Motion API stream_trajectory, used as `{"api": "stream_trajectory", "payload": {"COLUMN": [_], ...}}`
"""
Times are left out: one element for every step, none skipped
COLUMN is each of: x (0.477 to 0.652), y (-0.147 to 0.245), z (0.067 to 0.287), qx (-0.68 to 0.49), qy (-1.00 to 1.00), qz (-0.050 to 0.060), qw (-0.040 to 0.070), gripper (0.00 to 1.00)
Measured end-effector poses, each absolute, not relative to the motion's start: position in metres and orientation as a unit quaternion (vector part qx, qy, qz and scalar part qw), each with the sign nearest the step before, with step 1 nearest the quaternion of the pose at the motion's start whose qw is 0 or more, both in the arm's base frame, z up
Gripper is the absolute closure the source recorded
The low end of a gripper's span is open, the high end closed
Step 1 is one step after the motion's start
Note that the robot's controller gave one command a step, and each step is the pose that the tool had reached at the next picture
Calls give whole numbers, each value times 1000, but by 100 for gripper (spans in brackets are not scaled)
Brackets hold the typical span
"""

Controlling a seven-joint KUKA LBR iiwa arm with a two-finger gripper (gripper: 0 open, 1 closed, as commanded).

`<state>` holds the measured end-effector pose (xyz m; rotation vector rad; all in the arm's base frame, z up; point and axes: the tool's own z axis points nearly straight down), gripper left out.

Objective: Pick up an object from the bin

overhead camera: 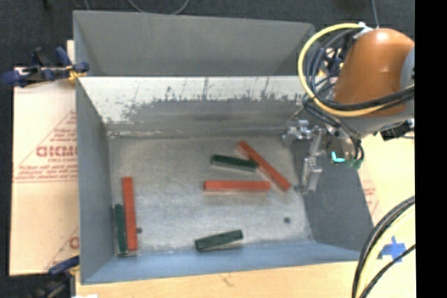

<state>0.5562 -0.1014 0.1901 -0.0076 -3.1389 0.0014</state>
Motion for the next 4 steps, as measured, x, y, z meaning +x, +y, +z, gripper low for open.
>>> {"api": "stream_trajectory", "payload": {"x": [590,592,589,646], "y": [-64,-66,-65,-153], "z": [69,75,72,72], "qx": [33,34,35,23], "qy": [-999,-999,-999,-1000], "qz": [1,2,1,-5], "qw": [-5,-8,-4,1], "gripper": [0,100,0,0]}}
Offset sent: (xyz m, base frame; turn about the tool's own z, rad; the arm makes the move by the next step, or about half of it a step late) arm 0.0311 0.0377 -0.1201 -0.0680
